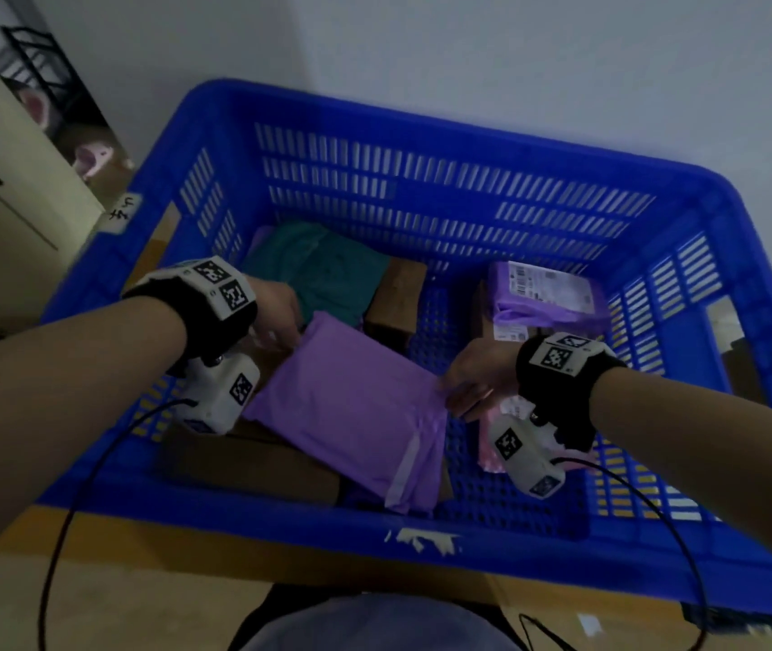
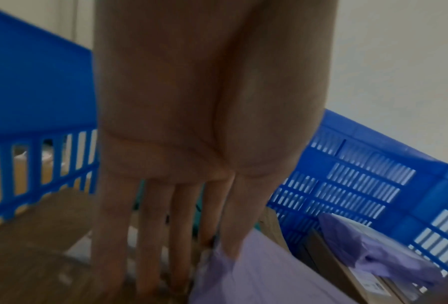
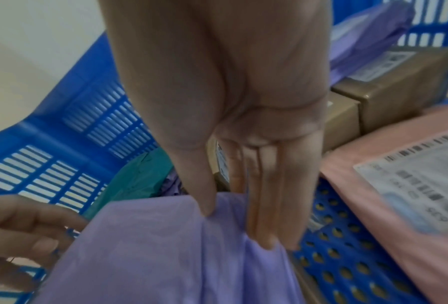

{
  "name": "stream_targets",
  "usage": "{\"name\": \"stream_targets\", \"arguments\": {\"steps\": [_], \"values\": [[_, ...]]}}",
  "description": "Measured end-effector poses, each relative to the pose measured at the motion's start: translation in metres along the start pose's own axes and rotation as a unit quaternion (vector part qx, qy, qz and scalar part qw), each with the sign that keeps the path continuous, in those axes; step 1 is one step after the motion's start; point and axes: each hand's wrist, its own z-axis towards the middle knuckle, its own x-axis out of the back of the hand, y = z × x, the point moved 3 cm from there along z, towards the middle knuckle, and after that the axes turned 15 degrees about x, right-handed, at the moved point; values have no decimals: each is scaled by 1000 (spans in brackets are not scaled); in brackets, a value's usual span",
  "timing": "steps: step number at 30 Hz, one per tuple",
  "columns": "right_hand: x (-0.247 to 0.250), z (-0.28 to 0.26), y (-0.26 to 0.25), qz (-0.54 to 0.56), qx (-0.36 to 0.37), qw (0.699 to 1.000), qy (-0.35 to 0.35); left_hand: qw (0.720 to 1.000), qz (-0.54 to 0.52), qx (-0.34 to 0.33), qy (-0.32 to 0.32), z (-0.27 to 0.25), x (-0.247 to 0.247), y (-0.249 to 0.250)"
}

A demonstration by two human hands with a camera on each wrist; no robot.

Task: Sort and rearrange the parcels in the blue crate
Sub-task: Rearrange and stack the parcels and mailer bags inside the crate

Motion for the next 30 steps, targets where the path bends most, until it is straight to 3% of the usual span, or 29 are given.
{"name": "stream_targets", "arguments": {"steps": [5, 14, 17, 25, 30], "values": [[3, 3, 2, 9, 46, 992, 117, 999, -44, -17, -15, -3, -4, 3], [19, -15, -18, 137, 160, 960, 183, 977, -206, -43, -40, -13, 21, 4], [31, -25, -32, 206, 221, 931, 203, 972, -223, -63, -28, -27, 36, 12], [64, -58, -64, 250, 310, 869, 294, 951, -272, -133, 62, -55, 68, 41], [79, -69, -68, 270, 325, 856, 298, 928, -328, -168, 58, -69, 81, 56]]}}
